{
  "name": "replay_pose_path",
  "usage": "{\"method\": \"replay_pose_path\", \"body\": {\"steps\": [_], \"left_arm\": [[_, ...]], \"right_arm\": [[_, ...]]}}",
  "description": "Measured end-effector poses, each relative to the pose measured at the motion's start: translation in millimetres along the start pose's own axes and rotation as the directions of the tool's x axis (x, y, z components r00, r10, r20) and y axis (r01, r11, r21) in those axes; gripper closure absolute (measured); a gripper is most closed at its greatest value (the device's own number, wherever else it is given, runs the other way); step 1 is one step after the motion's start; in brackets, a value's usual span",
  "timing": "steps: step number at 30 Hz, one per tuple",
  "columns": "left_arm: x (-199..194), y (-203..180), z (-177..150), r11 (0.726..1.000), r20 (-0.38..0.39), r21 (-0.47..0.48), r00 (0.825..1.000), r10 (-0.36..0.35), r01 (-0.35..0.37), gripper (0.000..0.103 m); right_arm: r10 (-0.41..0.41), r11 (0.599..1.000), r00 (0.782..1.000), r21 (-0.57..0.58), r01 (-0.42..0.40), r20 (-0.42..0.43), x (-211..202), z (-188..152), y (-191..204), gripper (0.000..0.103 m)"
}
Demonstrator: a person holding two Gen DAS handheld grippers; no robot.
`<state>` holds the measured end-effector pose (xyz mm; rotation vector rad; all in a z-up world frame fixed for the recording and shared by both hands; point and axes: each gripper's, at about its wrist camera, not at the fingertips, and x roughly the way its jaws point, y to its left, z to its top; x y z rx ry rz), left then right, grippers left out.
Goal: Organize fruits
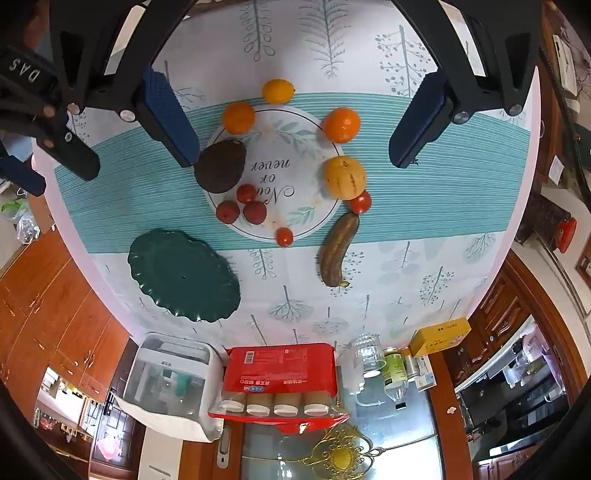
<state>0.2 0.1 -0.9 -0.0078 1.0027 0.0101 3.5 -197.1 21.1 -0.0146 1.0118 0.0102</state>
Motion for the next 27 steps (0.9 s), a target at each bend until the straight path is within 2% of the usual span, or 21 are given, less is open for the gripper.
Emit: {"method": "replay_pose_path", "body": {"steps": [8, 9, 10, 27], "left_arm": [[-4.9, -9.2, -0.4, 1.000, 0.017, -0.003, 1.000, 0.006, -0.006, 0.001], [-6.5, -10.8, 0.1, 1.000, 0.020, -0.004, 1.000, 0.007, -0.007, 0.001], [-7.6, -13.1, -0.4, 1.000, 0.023, -0.005, 1.000, 0.010, -0.010, 0.001], [-0.7, -14.6, -3.0, 0.999, 0.009, -0.031, 1.000, 0.013, -0.013, 0.002]], "right_arm": [[-0.001, 1.000, 0.999, -0.011, 0.001, 0.043, -0.8, -0.1, -3.0, 0.011], [0.033, 0.999, 0.999, -0.042, -0.033, 0.005, 8.1, 0.0, -6.8, 0.011], [0.032, 0.999, 0.999, -0.043, -0.032, -0.004, 5.9, 5.1, -2.7, 0.011], [0.052, 0.997, 0.999, -0.053, -0.053, -0.016, 8.0, -0.7, -3.0, 0.011]]}}
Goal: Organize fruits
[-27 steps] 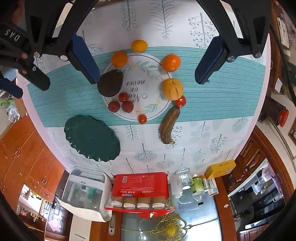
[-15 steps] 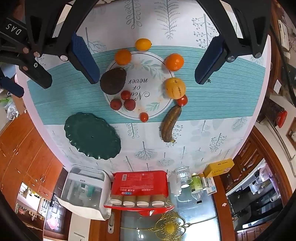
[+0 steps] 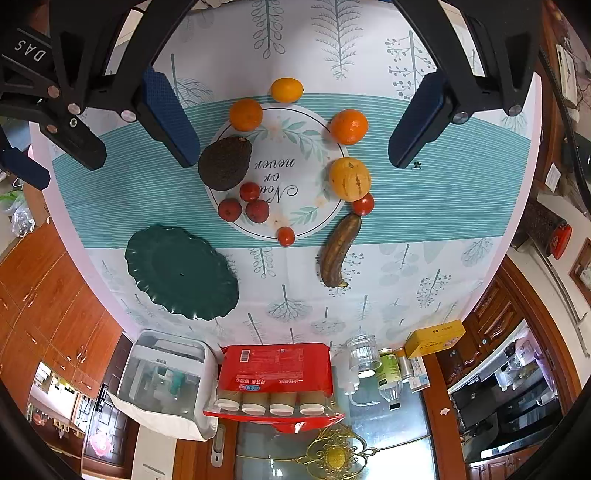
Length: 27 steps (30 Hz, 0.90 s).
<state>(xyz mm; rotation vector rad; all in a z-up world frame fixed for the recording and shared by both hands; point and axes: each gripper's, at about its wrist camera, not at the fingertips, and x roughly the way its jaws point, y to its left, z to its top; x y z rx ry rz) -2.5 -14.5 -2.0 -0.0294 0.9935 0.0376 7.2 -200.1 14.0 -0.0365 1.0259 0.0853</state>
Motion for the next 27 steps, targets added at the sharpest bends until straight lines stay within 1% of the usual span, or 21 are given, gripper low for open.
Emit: {"method": "replay_pose_path", "body": {"steps": [9, 14, 18, 27], "left_arm": [[0.9, 2.2, -1.6, 1.000, -0.003, -0.012, 1.000, 0.014, -0.014, 0.002], [-0.3, 0.6, -3.1, 0.999, 0.003, -0.011, 0.999, 0.033, -0.033, 0.002], [0.3, -0.4, -6.6, 0.999, -0.007, -0.016, 0.999, 0.046, -0.046, 0.002], [-2.5, -4.0, -10.3, 0.998, -0.005, -0.022, 0.999, 0.050, -0.050, 0.002]], "right_arm": [[0.009, 1.000, 1.000, -0.007, -0.009, -0.005, 3.5, -3.2, 2.6, 0.011], [0.009, 1.000, 1.000, -0.011, -0.009, -0.003, 4.8, -2.2, 2.0, 0.011], [0.011, 1.000, 1.000, -0.017, -0.011, -0.007, 5.0, -2.0, 2.1, 0.011], [0.048, 0.999, 0.999, -0.023, -0.048, 0.006, 2.9, -0.6, -7.0, 0.011]]}}
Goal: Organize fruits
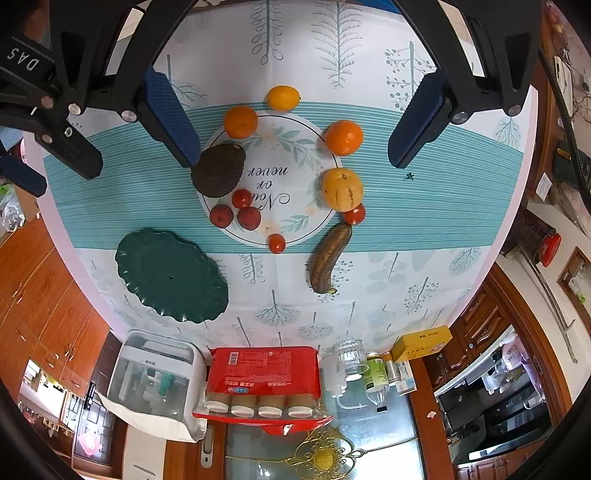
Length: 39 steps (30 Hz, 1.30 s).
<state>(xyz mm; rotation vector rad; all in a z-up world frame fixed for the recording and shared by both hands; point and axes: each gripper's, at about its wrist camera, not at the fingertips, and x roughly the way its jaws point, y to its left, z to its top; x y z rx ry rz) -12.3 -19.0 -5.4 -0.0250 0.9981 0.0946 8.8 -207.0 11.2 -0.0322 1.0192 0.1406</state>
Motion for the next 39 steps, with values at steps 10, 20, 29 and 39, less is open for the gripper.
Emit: {"method": "replay_pose_path", "body": {"steps": [10, 20, 29, 39], "left_arm": [[-4.9, -7.4, 4.6, 1.000, 0.014, 0.016, 1.000, 0.009, -0.010, 0.002], [-5.6, 0.2, 6.5, 1.000, 0.023, 0.011, 1.000, 0.018, -0.018, 0.002], [5.6, 0.0, 6.4, 1.000, 0.001, -0.003, 1.000, -0.003, 0.003, 0.002], [7.9, -4.7, 9.4, 1.000, 0.000, 0.003, 1.000, -0.005, 0.005, 0.002]], "right_arm": [[0.027, 0.999, 0.999, 0.019, -0.027, 0.025, -4.2, 4.5, -7.5, 0.011], [0.015, 1.000, 0.998, -0.011, -0.014, 0.063, -9.4, 10.3, 3.7, 0.011], [0.013, 1.000, 0.999, -0.016, -0.013, 0.034, -0.6, 10.5, 2.4, 0.011], [0.007, 1.000, 1.000, -0.015, -0.007, 0.030, 2.1, 10.8, -2.6, 0.011]]}}
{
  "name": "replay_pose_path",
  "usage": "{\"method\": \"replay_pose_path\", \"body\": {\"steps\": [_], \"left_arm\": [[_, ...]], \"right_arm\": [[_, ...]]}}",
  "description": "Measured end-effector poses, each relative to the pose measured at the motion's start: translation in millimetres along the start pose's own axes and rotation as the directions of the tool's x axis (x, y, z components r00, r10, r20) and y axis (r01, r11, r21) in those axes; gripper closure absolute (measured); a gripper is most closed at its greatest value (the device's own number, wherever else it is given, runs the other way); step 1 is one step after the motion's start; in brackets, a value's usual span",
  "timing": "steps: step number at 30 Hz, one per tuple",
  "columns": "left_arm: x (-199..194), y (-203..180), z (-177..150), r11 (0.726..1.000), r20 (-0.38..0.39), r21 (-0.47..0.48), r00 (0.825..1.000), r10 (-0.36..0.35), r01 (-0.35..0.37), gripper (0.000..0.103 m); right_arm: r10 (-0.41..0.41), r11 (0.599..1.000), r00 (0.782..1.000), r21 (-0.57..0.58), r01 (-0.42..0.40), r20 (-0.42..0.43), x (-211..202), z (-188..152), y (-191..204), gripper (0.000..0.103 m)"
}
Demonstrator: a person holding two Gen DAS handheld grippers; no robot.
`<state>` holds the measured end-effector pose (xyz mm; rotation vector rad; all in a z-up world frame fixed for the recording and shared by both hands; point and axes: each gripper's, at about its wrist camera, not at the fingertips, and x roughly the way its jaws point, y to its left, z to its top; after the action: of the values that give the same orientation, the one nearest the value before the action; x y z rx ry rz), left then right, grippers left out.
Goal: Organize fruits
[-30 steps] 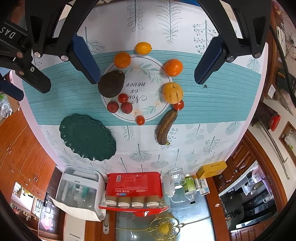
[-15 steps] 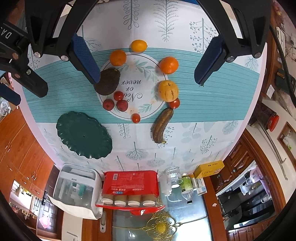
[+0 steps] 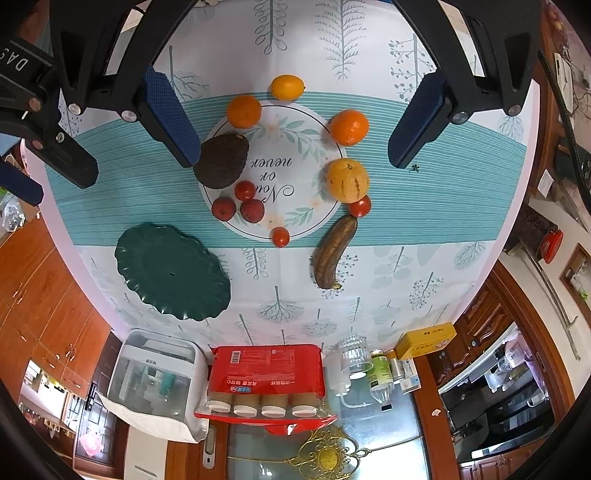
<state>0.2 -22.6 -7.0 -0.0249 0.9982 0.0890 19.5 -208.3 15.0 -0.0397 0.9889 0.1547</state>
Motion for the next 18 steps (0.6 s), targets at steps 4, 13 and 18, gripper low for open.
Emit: {"method": "replay_pose_path", "body": {"steps": [4, 13, 18], "left_arm": [[2.9, 0.5, 0.9, 1.000, -0.004, -0.005, 1.000, 0.001, -0.001, 0.002], [10.4, 4.8, 1.1, 1.000, -0.018, -0.012, 1.000, -0.009, 0.008, 0.002], [12.4, 8.9, 6.1, 1.000, 0.002, 0.005, 1.000, -0.010, 0.010, 0.002]], "right_arm": [[0.000, 1.000, 1.000, -0.007, 0.000, -0.005, 3.9, 1.4, 0.0, 0.011], [0.039, 0.999, 0.998, -0.008, -0.039, -0.039, 18.0, 5.6, 1.2, 0.011], [0.049, 0.999, 0.998, -0.011, -0.049, -0.028, 22.7, 9.8, 2.4, 0.011]]}}
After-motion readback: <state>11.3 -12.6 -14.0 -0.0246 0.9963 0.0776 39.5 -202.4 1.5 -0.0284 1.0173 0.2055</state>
